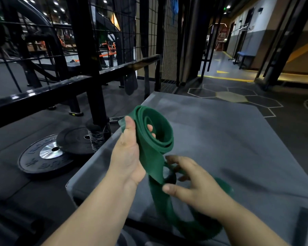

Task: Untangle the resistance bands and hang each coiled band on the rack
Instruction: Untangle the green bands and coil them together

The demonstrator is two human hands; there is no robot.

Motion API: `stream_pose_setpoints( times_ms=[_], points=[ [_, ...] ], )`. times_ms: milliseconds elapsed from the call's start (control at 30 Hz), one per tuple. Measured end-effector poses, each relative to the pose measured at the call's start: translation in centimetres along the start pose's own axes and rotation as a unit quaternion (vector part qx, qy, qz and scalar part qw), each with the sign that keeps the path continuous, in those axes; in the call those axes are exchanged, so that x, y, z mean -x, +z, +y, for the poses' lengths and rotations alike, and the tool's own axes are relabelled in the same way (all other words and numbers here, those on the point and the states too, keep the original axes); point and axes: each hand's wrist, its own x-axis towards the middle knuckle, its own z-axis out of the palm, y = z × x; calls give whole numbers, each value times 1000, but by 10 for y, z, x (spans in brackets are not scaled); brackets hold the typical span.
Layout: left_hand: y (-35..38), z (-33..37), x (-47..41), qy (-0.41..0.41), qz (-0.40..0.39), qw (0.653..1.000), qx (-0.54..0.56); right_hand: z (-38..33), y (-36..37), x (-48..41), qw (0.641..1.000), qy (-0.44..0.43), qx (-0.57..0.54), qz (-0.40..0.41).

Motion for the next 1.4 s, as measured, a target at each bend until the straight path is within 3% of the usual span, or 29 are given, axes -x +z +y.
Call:
stream_pose_setpoints(
  times_ms=[133, 200, 300, 433, 533, 567, 633, 700, 733, 800, 933, 1033, 1133, 1233, 1400],
  points=[
    [4, -3, 6, -19, -44, 998, 38, -12, 1, -6, 997, -11, -75, 2],
    [7, 0, 8, -12, -36, 998, 43, -15, 0, -4, 984, -9, -166, -69],
    [10, 9, 8, 45, -1, 998, 43, -19, 14, 1, 975, -19, -152, -162],
    [11, 27, 4, 77, 15, 995, 57, -26, 19, 5, 964, -103, -200, -142],
    [3, 36, -2, 60, 31, 993, 94, -25, 11, 8, 962, -4, -241, -125],
    [1, 37, -3, 56, 32, 994, 93, -22, 12, 7, 965, 42, -228, -121],
    [-3, 40, -3, 49, 33, 995, 82, -9, 11, 3, 986, 104, -89, -98],
    [-6, 43, -2, 48, 32, 996, 71, -4, -2, 1, 983, 134, 51, -114],
    [-7, 45, -2, 48, 30, 996, 66, -4, -12, 1, 979, 140, 68, -132],
    [-11, 47, -2, 38, 24, 998, 51, -6, -30, 5, 970, 144, 24, -194],
    [-18, 50, -2, 29, 18, 999, 42, -18, -28, 20, 934, 62, -193, -294],
    [-15, 59, -3, 61, 27, 993, 98, -18, -10, 21, 937, 38, -261, -228],
    [-13, 62, -2, 83, 45, 987, 132, -4, -8, 19, 941, 76, -281, -170],
    [-16, 58, -1, 70, 52, 990, 112, 4, -17, 20, 938, 61, -277, -198],
    [-20, 64, -3, 68, 59, 988, 126, 3, -28, 22, 903, 7, -350, -250]
  ],
)
